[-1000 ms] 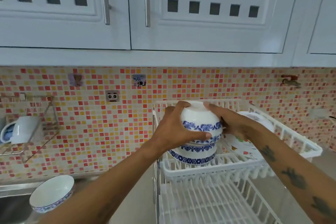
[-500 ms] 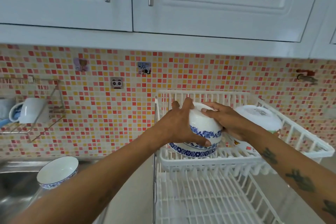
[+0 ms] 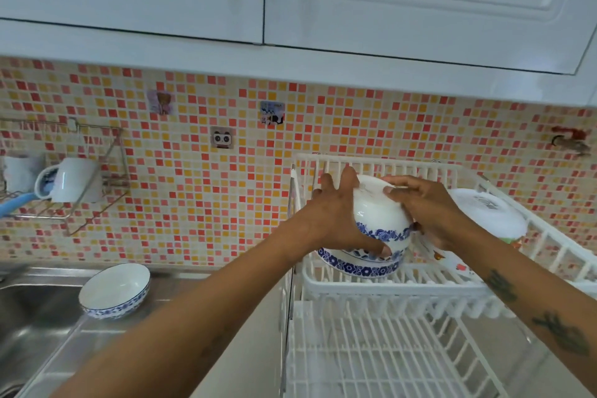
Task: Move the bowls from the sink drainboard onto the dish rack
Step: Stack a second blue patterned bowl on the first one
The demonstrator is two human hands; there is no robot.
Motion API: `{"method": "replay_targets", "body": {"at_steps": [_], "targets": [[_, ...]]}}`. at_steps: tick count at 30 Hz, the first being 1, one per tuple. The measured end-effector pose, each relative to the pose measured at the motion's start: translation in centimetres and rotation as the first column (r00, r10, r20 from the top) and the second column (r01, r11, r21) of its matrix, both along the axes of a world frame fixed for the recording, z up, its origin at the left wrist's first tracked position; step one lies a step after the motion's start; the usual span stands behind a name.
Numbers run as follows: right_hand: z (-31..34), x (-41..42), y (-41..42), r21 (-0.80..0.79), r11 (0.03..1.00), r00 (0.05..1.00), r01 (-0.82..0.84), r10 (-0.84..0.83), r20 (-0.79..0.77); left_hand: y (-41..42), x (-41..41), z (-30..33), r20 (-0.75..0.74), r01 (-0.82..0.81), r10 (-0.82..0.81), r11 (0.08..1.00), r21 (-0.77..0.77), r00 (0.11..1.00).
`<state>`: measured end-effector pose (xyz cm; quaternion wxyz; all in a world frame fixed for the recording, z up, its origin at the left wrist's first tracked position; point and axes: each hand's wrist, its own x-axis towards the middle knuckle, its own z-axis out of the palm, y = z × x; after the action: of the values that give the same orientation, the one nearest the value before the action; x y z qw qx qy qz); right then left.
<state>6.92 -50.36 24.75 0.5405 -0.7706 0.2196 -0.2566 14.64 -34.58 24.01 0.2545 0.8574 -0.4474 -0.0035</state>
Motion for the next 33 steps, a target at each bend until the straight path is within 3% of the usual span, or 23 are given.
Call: {"method": "replay_targets", "body": {"at_steps": [5,16,18,20,22,24,27,30,33], "targets": [[-0.3,0.0,0.3,-0.026,1.000,1.000,0.009,-0.009,-0.002,-0.1,0.0,-0.1,-0.008,0.005,-0.005,0.997,0.078,1.000],[0.1,0.1,1.2,-0.083,0.996,0.996,0.032,-0.039,-0.077,0.2,-0.2,-0.1,0.007,0.038,-0.038,0.998,0.041,0.999],[0.6,0.5,2.4,-0.198,0.973,0.987,0.122,-0.141,-0.082,0.8,-0.1,0.0,0.021,0.060,-0.060,0.998,-0.010,0.998],[1.7,1.2,4.6,-0.418,0.885,0.975,0.207,-0.220,0.017,2.3,0.3,0.5,-0.007,0.075,-0.077,0.989,-0.128,0.997],[3.5,1.9,8.2,-0.479,0.850,0.972,0.217,-0.140,0.191,4.6,1.3,0.8,-0.026,0.071,-0.079,0.970,-0.232,0.997],[5.0,2.9,12.5,-0.433,0.892,0.954,0.128,0.008,0.299,7.4,2.9,0.4,-0.057,0.024,-0.043,0.954,-0.300,0.997],[5.7,5.0,19.2,-0.428,0.903,0.935,-0.035,0.181,0.306,12.2,5.5,-1.2,-0.132,-0.092,0.055,0.951,-0.296,0.990],[4.3,7.7,24.7,-0.391,0.885,0.896,-0.253,0.367,0.250,17.5,8.5,-4.0,-0.238,-0.196,0.156,0.968,-0.155,0.959],[0.7,11.6,29.4,-0.285,0.855,0.879,-0.434,0.471,0.072,23.2,11.1,-7.3,-0.341,-0.266,0.268,0.963,0.053,0.901]]}}
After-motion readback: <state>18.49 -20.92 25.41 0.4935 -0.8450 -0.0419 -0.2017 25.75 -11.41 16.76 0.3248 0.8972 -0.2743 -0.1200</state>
